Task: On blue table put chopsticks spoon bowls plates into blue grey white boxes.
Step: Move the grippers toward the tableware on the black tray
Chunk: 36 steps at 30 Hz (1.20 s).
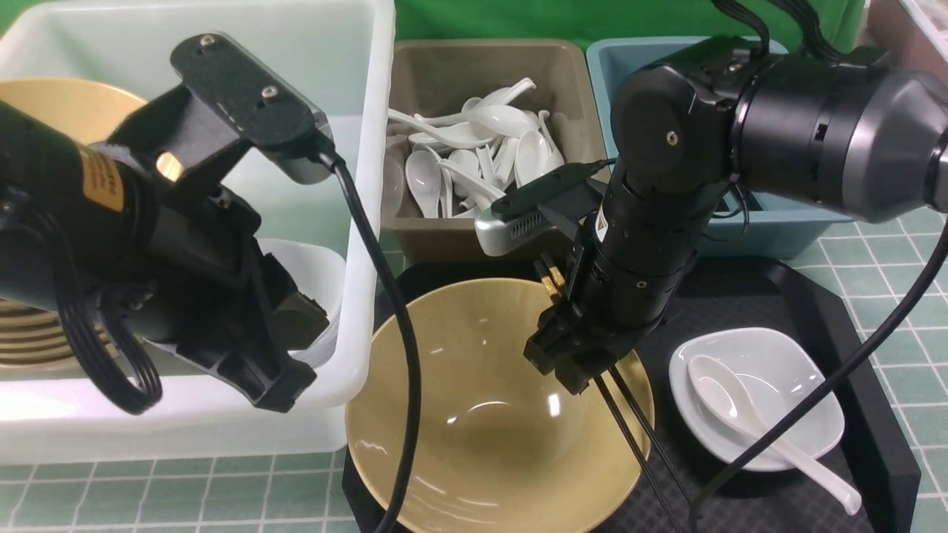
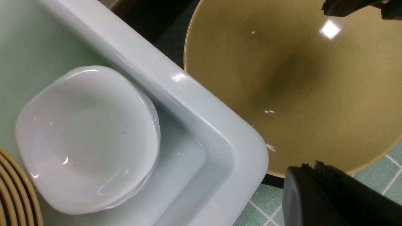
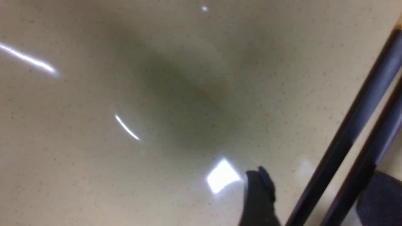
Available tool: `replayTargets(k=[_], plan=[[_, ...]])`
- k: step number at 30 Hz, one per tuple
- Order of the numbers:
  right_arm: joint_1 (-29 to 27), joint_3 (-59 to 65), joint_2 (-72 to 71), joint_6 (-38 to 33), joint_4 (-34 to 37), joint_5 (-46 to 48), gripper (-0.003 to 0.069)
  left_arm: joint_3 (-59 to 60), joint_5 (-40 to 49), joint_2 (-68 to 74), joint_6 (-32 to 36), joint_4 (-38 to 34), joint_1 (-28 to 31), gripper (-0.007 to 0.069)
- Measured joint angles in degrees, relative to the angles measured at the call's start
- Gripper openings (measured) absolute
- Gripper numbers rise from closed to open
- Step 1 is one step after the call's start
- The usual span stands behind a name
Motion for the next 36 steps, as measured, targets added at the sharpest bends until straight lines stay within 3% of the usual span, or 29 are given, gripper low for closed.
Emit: replayTargets(k=[4, 7, 13, 23, 27, 36], plan=[[0.0, 0.0, 0.0, 0.0, 0.0, 0.0, 0.0323, 0.0, 0.0, 0.0, 0.1, 0.4, 0.0, -0.0011], [0.0, 0.0, 0.0, 0.0, 0.0, 0.0, 0.0180, 0.0, 0.0, 0.0, 0.1, 0.5, 0.0, -0.0011], [0.1, -0.1, -0.4, 0.0, 0.0, 0.0, 0.0039, 0.0, -0.2, 0.0, 0.1, 0.5, 0.0, -0.0011], [0.1, -6.4, -5.4, -3.4, -5.3, 1.9, 0.0036, 0.0, -9.4, 1.6, 0.1, -3.1, 0.0, -0.0011], [0.1, -9.1, -7.0, -13.3, -4.3, 4.6, 0.0036, 0.0, -11.0, 3.3, 0.1, -3.4, 0.0, -0.0011], [1.0, -8.5, -7.1, -38.3, 5.4, 5.2, 0.0046, 0.7, -8.1, -1.8, 0.1, -1.6, 0.0, -0.0011]])
